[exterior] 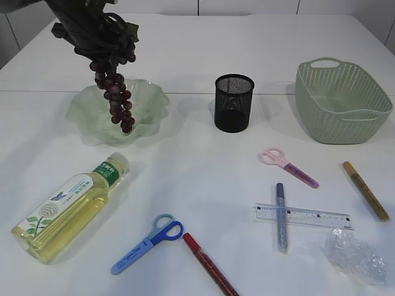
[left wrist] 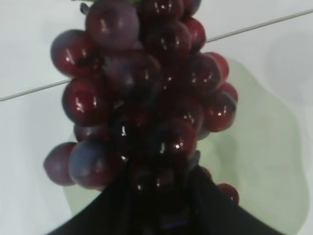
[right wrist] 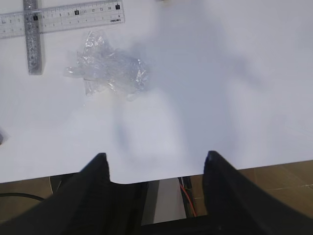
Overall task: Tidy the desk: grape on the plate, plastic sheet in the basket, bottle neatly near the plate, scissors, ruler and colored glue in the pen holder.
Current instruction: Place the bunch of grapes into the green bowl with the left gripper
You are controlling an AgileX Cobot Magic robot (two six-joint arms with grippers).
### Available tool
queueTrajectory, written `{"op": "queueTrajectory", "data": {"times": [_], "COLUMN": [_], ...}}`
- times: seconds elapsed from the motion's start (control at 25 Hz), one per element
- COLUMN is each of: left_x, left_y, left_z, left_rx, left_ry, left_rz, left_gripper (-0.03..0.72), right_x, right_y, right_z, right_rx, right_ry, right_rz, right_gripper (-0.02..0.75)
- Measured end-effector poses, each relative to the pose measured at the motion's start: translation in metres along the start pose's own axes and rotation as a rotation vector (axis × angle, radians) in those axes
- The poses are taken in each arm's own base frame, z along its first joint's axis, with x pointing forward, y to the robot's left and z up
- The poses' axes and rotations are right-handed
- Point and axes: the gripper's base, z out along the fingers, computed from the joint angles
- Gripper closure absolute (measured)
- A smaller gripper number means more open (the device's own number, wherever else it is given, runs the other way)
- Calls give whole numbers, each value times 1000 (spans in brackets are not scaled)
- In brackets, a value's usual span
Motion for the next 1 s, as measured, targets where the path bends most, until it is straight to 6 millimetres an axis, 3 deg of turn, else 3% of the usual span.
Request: {"op": "queueTrajectory", "data": {"times": [1.0], "left_x": [29], "left_y": [-6], "left_z": [59], "left_rx": [-1], "left_ry": [140], "left_rz": [8], "left_gripper": [503], "right_x": [0], "right_y": [-2], "right_z": [0], "right_rx": [18], "right_ry": [-3], "right_rz": [-6], "right_gripper": [263]}}
